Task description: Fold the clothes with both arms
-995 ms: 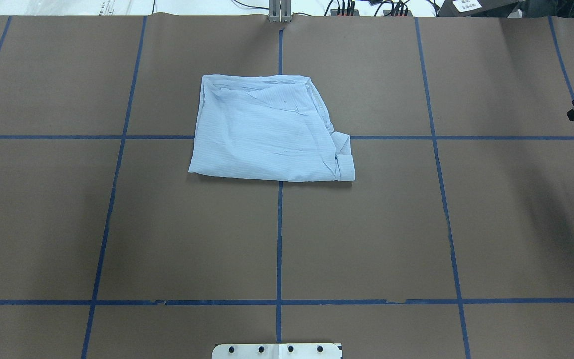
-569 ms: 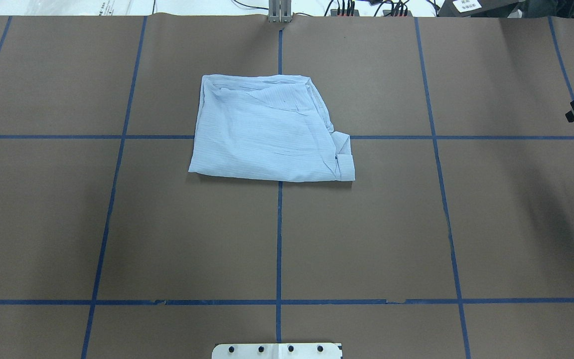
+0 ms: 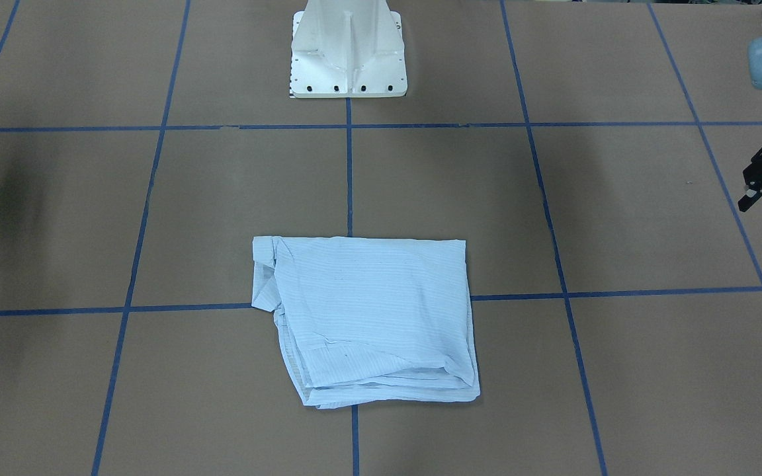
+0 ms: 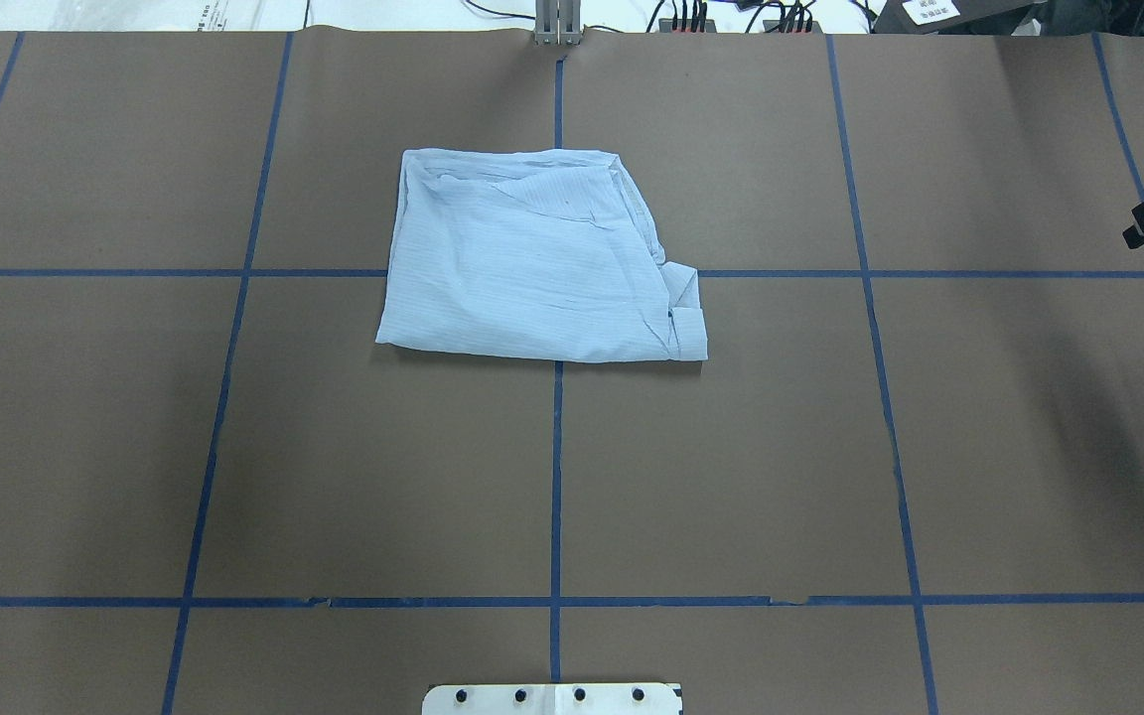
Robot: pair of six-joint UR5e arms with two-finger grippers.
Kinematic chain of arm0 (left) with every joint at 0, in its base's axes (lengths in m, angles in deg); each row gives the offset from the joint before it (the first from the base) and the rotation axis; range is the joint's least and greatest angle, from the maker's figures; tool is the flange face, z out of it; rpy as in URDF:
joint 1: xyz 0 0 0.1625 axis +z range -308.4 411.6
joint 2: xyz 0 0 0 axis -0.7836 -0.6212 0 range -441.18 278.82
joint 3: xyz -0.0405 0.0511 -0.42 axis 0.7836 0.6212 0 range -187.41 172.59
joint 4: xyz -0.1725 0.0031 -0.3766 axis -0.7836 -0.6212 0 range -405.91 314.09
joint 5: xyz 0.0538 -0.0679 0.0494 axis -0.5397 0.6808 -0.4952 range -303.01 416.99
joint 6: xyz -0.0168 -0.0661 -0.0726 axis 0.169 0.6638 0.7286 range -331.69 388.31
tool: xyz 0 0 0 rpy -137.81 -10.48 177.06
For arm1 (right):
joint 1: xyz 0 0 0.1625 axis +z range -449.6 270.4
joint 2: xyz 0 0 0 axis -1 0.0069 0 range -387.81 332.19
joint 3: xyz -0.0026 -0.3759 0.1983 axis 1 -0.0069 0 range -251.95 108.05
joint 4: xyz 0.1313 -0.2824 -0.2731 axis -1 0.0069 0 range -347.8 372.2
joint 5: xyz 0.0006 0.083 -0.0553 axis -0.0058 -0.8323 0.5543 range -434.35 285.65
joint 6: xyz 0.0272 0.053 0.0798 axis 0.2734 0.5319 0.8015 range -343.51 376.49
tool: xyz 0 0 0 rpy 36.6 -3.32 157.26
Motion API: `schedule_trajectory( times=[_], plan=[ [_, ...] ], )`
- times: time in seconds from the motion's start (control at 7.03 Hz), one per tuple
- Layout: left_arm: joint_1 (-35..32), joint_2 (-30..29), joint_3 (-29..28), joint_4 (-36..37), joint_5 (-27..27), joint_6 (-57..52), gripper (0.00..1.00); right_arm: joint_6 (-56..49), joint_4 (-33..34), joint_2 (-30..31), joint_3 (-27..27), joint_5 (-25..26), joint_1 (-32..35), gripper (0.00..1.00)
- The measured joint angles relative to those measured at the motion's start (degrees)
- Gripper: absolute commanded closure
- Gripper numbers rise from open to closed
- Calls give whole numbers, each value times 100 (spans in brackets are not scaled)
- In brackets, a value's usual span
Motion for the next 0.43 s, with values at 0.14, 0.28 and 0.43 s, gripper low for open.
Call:
schedule_trajectory(
  times=[0.14, 0.28, 0.43],
  plan=[
    [0, -15, -17, 0, -3, 0, 0, 0, 0, 2, -1, 0, -14, 0],
    [0, -28, -45, 0, -7, -5, 0, 0, 0, 3, -1, 0, -22, 0],
    [0, -48, -62, 0, -9, -8, 0, 0, 0, 3, -1, 0, -24, 0]
  ],
)
